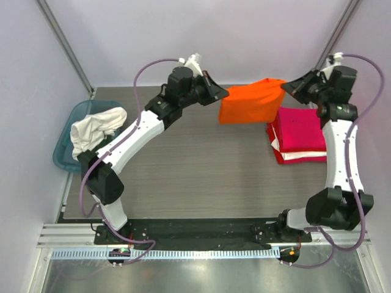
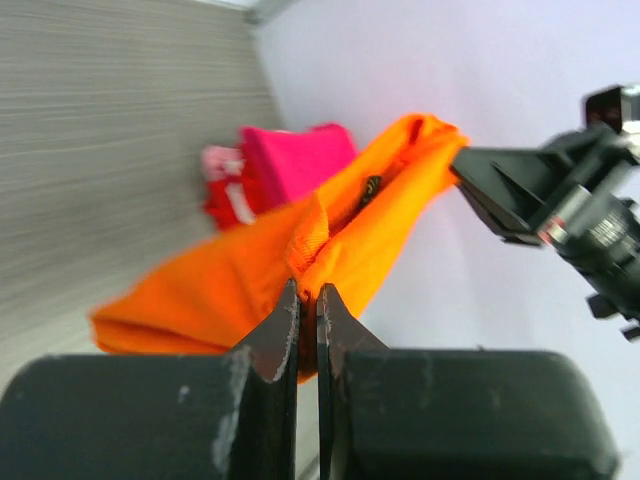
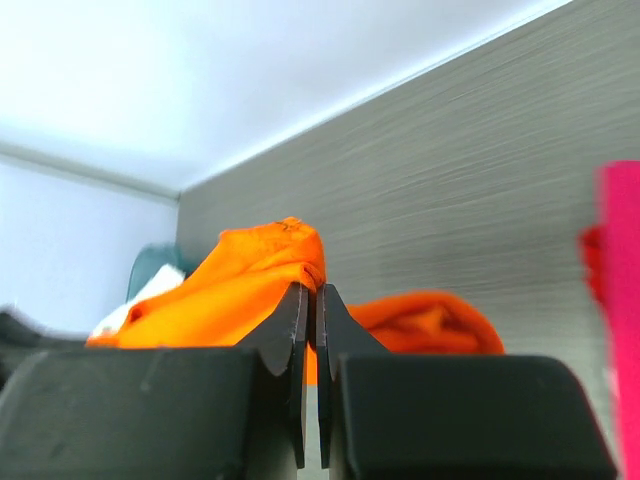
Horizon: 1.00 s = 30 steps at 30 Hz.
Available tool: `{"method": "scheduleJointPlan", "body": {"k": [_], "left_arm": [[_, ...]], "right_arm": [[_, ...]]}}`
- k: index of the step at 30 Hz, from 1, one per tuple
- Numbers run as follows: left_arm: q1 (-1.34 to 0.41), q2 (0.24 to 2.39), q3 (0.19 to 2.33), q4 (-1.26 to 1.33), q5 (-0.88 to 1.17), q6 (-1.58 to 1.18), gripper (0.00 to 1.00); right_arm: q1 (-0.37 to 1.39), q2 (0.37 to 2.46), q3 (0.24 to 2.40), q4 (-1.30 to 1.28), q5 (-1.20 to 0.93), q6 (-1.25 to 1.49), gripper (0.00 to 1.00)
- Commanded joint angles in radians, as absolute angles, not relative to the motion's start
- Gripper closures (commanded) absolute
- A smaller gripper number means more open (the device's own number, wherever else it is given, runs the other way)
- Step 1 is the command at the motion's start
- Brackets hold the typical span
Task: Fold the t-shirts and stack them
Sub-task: Neatly place the folded tshirt to the corner
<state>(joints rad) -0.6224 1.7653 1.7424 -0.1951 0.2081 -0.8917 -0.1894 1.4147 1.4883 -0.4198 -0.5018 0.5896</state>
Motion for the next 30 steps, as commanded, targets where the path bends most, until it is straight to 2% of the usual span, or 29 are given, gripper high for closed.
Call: {"method": "scheduleJointPlan", "body": {"k": [1,6,14,16,20,24,30], "left_arm": [[-0.702,1.758,1.834,-0.183,0.12,-0.905,1.0],[-0.859,1.862,1.969,-0.16,0.046,-0.907,1.0],[-0.989,2.075,2.241,-0.129,-0.038,-0.919,1.0],[-1.006,2.12,2.253,-0.089,-0.089,-0.933,1.0],[-1.037,2.203,2.301,-0.005,-0.118,-0.951,1.0],[-1.048,2.304,2.407,0.028,-0.123,-0.974,1.0],[-1.062,2.364,2.407,0.132,-0.152,-0.977,1.0]], "right_arm": [[-0.29,1.322,1.526,-0.517,-0.355,0.568,0.99],[-0.412,1.321,1.626,-0.676,-0.221,0.511,0.99],[-0.627,1.347,1.759,-0.795,-0.033,0.443,0.99],[-0.641,1.356,1.772,-0.804,0.093,0.408,0.99],[-0.646,1.382,1.801,-0.81,0.182,0.382,0.99],[-0.65,1.431,1.816,-0.81,0.186,0.385,0.99],[-0.653,1.515,1.855,-0.81,0.203,0.373,0.99]]}}
